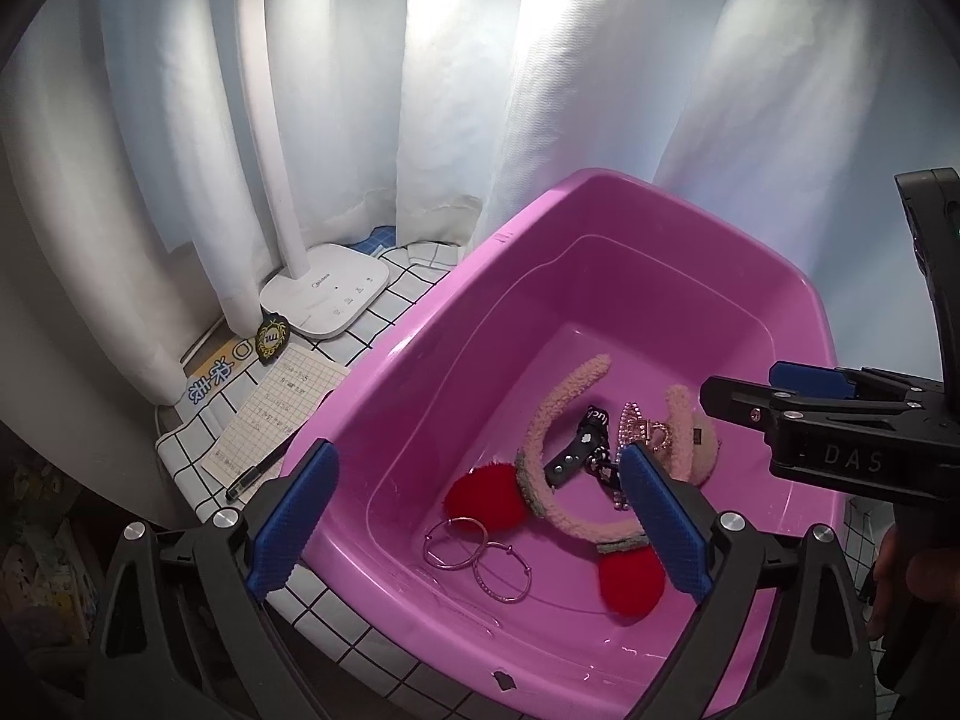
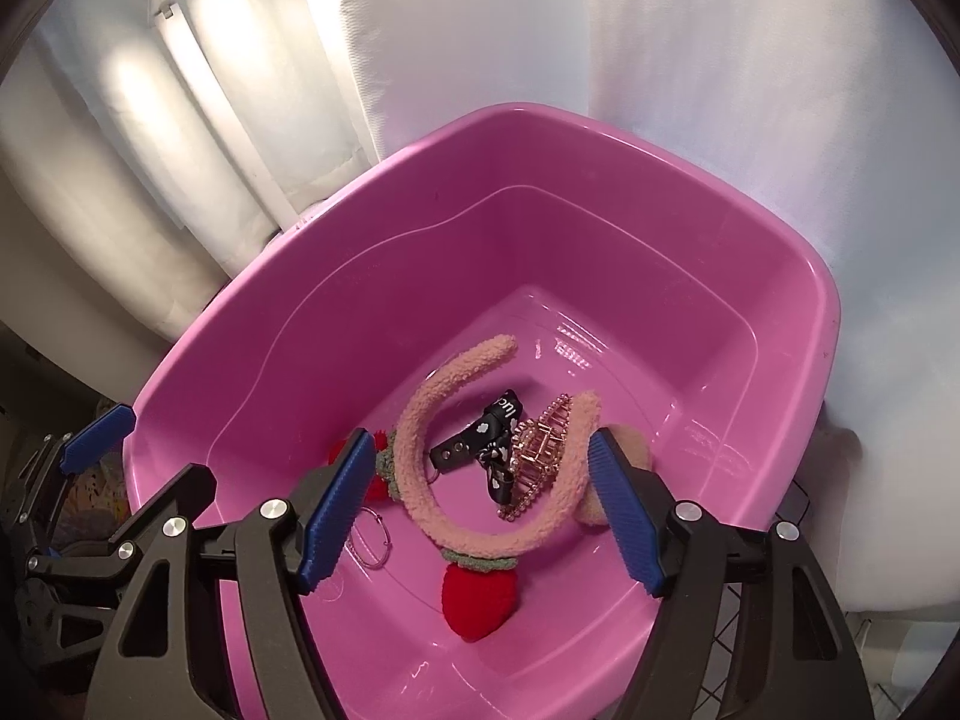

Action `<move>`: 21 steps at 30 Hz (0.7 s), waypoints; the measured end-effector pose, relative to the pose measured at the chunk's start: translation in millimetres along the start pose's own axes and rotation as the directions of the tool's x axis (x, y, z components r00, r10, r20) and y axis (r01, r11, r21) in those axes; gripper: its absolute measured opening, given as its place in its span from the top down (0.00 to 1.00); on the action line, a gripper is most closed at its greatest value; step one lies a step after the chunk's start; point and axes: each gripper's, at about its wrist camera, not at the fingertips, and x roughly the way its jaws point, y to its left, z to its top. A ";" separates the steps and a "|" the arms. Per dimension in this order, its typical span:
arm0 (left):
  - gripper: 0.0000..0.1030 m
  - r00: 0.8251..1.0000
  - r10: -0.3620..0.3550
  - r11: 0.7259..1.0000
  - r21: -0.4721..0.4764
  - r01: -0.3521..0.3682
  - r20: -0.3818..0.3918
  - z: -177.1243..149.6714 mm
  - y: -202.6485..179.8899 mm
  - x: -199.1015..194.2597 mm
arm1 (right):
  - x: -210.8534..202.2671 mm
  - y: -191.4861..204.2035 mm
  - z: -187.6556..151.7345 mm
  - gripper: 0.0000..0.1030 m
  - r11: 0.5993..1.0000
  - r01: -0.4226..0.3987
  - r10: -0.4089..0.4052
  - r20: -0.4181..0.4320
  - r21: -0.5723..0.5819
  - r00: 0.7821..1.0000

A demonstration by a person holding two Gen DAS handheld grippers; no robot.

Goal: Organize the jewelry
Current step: 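Withdraw both tools from the tub back over the table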

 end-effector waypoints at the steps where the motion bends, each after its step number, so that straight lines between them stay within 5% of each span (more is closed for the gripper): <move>1: 0.09 1.000 0.000 1.000 -0.001 0.000 0.001 -0.5 0.5 -1.7 | -2.2 -0.1 -1.0 0.31 1.000 -0.001 0.001 0.005 0.002 1.000; 10: 0.07 0.999 0.002 1.000 0.008 -0.002 0.049 -11.2 0.2 -28.2 | -38.6 -4.3 -28.2 0.29 0.999 -0.029 0.025 0.101 0.044 0.995; 21: 0.06 0.995 -0.025 0.999 -0.023 0.027 0.093 -45.7 -36.1 -70.9 | -101.7 -41.1 -107.4 0.28 0.996 -0.041 0.022 0.217 0.082 0.976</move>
